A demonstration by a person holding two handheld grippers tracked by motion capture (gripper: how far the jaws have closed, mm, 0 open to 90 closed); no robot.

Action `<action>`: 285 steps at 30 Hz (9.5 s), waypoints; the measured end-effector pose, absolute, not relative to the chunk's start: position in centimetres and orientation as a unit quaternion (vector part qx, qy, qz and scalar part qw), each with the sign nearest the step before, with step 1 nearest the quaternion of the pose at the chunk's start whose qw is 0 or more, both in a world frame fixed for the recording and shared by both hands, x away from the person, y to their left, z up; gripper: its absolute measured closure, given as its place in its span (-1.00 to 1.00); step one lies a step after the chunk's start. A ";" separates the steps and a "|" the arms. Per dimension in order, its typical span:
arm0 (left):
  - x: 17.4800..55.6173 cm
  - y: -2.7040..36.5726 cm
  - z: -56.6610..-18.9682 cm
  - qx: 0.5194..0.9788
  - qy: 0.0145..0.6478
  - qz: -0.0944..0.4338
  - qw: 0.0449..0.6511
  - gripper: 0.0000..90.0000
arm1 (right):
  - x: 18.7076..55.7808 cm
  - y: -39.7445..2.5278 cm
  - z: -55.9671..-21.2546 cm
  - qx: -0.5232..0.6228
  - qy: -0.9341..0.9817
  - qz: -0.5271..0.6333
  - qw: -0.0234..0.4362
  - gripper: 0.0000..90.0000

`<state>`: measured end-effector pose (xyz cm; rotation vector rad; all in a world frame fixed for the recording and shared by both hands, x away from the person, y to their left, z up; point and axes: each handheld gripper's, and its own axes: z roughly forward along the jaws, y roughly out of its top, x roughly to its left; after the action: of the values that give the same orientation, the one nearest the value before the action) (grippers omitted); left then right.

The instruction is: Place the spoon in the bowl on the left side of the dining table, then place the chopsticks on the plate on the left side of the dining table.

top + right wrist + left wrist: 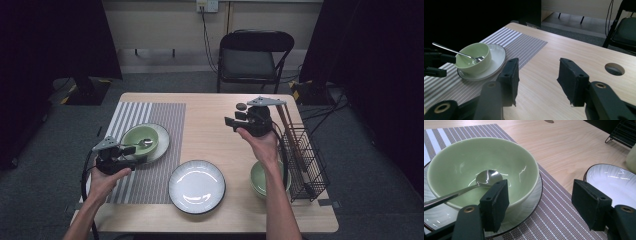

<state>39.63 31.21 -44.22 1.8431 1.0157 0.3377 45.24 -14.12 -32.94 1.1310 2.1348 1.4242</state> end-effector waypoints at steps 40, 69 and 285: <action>39.7 31.7 -43.8 0.750 0.425 0.141 0.487 -0.32 | 45.0 -24.0 -30.8 0.456 0.717 0.490 0.193 0.41; 39.8 31.8 -43.9 0.753 0.419 0.141 0.487 -0.32 | 46.2 -27.2 -33.2 0.505 0.707 0.447 0.214 0.54; 41.1 20.1 -38.2 0.768 0.280 0.085 0.570 0.05 | 42.1 -1.7 -30.7 0.247 0.743 0.617 0.075 0.91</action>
<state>41.09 20.15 -38.16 1.8013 0.6566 0.1987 42.09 -1.70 -30.70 0.7419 2.2287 1.8512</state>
